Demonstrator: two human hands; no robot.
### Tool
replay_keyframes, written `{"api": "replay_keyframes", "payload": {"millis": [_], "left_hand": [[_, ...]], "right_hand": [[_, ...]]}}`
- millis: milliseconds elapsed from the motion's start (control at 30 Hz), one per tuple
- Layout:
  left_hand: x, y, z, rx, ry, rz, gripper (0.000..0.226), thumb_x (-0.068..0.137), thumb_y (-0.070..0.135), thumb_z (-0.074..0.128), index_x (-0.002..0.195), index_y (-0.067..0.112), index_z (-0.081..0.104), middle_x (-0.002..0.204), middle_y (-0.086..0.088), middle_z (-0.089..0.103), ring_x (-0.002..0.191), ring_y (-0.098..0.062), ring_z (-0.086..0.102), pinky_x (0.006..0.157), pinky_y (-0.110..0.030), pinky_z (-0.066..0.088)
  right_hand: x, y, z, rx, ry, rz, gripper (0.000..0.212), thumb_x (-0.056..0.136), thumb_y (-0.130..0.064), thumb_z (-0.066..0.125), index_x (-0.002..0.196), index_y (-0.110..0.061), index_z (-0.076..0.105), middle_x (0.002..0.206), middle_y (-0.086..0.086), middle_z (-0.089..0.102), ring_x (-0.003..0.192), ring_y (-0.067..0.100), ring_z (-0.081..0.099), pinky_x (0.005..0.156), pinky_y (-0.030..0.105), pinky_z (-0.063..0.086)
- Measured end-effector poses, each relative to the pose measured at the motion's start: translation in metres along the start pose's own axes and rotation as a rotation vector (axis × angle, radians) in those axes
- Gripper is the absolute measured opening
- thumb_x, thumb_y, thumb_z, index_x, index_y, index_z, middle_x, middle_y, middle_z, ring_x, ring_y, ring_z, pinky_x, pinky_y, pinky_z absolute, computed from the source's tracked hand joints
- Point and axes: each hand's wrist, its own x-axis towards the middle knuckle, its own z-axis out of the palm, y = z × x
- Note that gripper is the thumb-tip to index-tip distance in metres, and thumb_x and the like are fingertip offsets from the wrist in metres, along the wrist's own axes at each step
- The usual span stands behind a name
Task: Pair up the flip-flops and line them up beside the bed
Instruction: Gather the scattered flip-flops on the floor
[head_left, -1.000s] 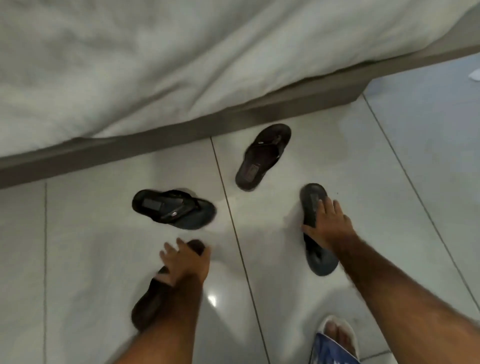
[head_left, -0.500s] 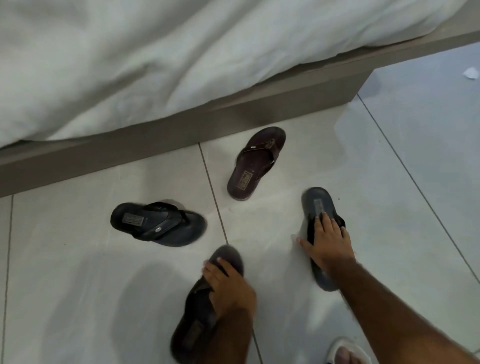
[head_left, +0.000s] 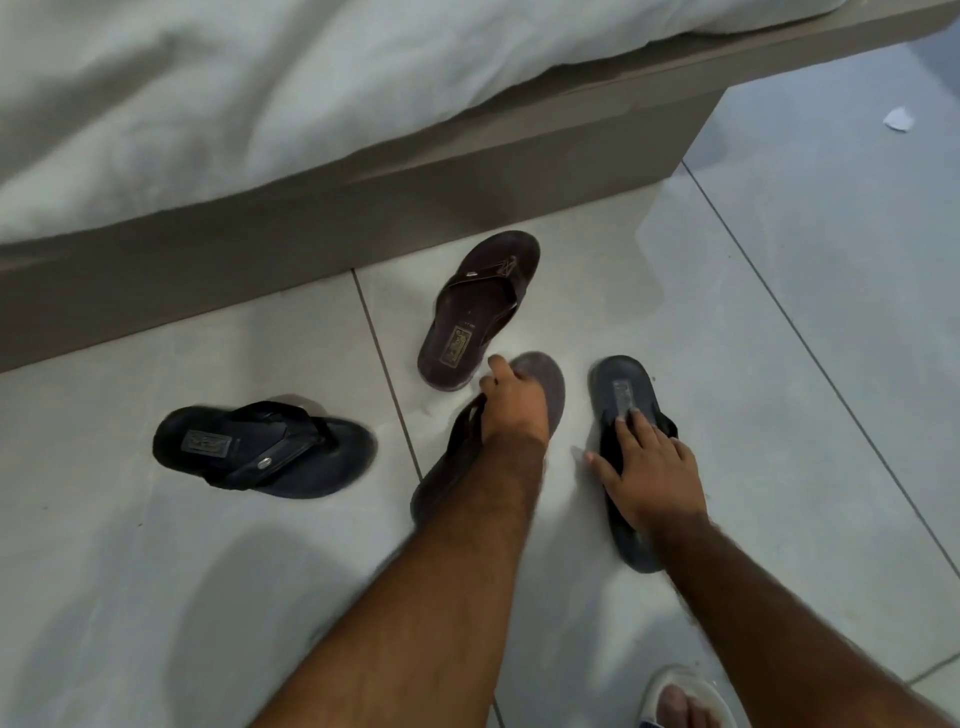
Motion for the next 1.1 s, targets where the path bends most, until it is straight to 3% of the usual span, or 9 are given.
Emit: {"api": "replay_keyframes", "payload": {"millis": [167,300,400,500,633,733,867,1000,1100], "left_hand": [[0.035,0.014,-0.016,0.049,0.014,0.063,0.066,0.089,0.043,0.07,0.14,0.007,0.05,0.144,-0.018,0.035,0.12,-0.026,0.049,0.098,-0.03,0.044],[0.042,0.016,-0.036,-0.145,-0.012,0.071,0.082,0.078,0.052,0.078,0.142,0.009,0.05,0.148,-0.014,0.03,0.131,-0.029,0.041,0.102,-0.036,0.045],[0.018,-0.001,-0.039,-0.2,0.221,0.072,0.073,0.078,0.063,0.071,0.134,0.02,0.056,0.142,-0.008,0.04,0.127,-0.028,0.041,0.093,-0.044,0.047],[-0.02,-0.024,-0.022,-0.261,0.379,0.076,0.058,0.087,0.061,0.06,0.129,0.021,0.059,0.139,-0.008,0.047,0.125,-0.029,0.046,0.095,-0.044,0.045],[-0.05,-0.042,0.023,-0.257,0.28,0.09,0.046,0.095,0.049,0.055,0.128,0.016,0.057,0.128,-0.013,0.052,0.114,-0.03,0.052,0.094,-0.041,0.046],[-0.058,-0.049,0.051,-0.176,0.185,0.073,0.057,0.1,0.043,0.048,0.15,0.018,0.04,0.143,-0.017,0.044,0.124,-0.034,0.046,0.1,-0.045,0.043],[-0.056,-0.052,0.06,-0.161,0.216,0.064,0.062,0.101,0.039,0.049,0.156,0.018,0.032,0.154,-0.019,0.039,0.137,-0.037,0.04,0.107,-0.051,0.039],[-0.043,-0.059,0.054,-0.153,0.247,0.051,0.063,0.102,0.048,0.041,0.156,0.017,0.033,0.154,-0.019,0.039,0.139,-0.037,0.038,0.11,-0.054,0.035],[-0.031,-0.064,0.045,-0.135,0.235,0.042,0.066,0.102,0.055,0.033,0.157,0.019,0.03,0.157,-0.018,0.033,0.143,-0.036,0.031,0.114,-0.055,0.029]], "right_hand": [[0.004,0.004,0.002,0.026,0.037,-0.007,0.074,0.097,-0.066,0.018,0.155,-0.024,0.037,0.166,0.002,0.029,0.148,0.024,0.034,0.119,0.042,0.025],[0.004,0.004,0.001,0.009,0.042,-0.028,0.065,0.1,-0.058,0.023,0.151,-0.024,0.044,0.162,0.002,0.036,0.144,0.025,0.039,0.116,0.042,0.028],[0.014,0.001,-0.017,0.025,0.147,-0.015,0.055,0.1,-0.049,0.031,0.122,-0.015,0.068,0.127,0.011,0.063,0.114,0.032,0.059,0.093,0.042,0.045],[0.042,-0.018,-0.045,0.129,0.333,-0.032,0.042,0.101,-0.039,0.041,0.109,-0.006,0.065,0.105,0.017,0.061,0.097,0.038,0.058,0.081,0.044,0.05],[0.108,-0.069,-0.089,0.196,0.283,-0.283,0.039,0.101,-0.033,0.044,0.13,-0.01,0.058,0.134,0.016,0.053,0.123,0.036,0.051,0.097,0.046,0.049],[0.151,-0.11,-0.105,0.09,0.107,-0.432,0.058,0.1,-0.031,0.048,0.155,-0.018,0.034,0.165,0.013,0.023,0.15,0.032,0.026,0.117,0.047,0.033],[0.177,-0.133,-0.096,0.149,-0.147,-0.327,0.077,0.097,-0.04,0.045,0.161,-0.02,0.007,0.171,0.004,-0.003,0.154,0.029,0.019,0.122,0.04,0.02],[0.175,-0.125,-0.083,0.144,-0.2,-0.277,0.078,0.095,-0.049,0.041,0.161,-0.032,0.002,0.171,0.002,0.005,0.15,0.034,0.029,0.121,0.044,0.026],[0.171,-0.12,-0.079,0.034,-0.1,-0.326,0.071,0.096,-0.05,0.034,0.161,-0.027,0.015,0.166,0.008,0.023,0.145,0.036,0.034,0.115,0.047,0.032]]}}
